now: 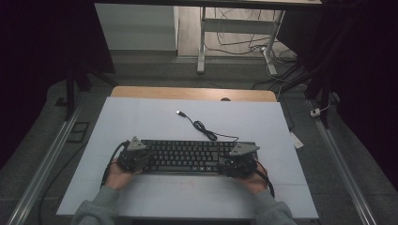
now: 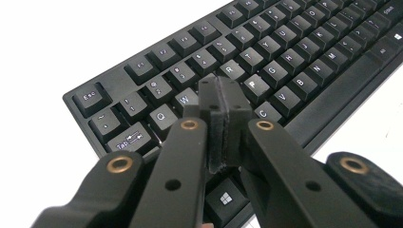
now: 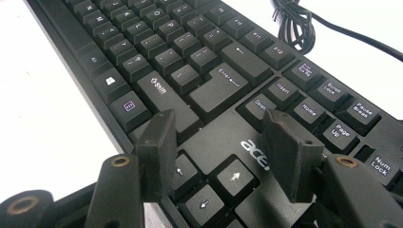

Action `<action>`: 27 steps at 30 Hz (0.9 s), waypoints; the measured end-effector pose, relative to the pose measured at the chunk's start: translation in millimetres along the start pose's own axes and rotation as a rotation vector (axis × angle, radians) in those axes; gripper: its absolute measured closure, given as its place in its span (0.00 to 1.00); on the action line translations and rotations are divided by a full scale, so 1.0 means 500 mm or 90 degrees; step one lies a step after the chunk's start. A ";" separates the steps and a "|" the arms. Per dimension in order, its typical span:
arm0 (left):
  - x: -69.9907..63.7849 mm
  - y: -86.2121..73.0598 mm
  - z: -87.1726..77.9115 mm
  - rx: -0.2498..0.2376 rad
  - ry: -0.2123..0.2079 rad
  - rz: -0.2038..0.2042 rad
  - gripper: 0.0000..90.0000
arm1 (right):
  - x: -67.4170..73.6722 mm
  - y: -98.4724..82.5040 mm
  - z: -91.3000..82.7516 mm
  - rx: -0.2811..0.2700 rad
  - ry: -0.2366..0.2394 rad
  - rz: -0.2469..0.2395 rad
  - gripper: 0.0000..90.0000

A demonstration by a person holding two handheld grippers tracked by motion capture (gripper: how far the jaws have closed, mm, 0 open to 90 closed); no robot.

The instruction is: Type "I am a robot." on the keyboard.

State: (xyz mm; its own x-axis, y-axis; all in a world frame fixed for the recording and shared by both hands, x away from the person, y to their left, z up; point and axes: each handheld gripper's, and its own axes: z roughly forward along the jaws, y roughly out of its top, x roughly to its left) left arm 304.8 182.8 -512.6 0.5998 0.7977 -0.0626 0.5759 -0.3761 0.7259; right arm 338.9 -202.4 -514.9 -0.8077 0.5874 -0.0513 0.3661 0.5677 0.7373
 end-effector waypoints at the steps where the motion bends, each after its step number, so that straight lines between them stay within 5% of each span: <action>1: 0.000 0.000 0.000 -0.001 -0.001 0.000 0.98 | 0.000 0.000 0.000 0.000 0.001 0.000 0.51; 27: -0.015 0.010 -0.009 -0.025 -0.030 0.000 0.98 | 0.000 0.002 -0.006 -0.019 0.005 0.004 0.52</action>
State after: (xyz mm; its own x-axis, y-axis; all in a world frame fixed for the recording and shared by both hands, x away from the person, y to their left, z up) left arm 300.7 176.9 -505.3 0.6260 0.7741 -0.0945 0.5539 -0.3560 0.7526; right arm 337.9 -203.8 -512.2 -0.8096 0.5856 -0.0414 0.3566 0.5465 0.7577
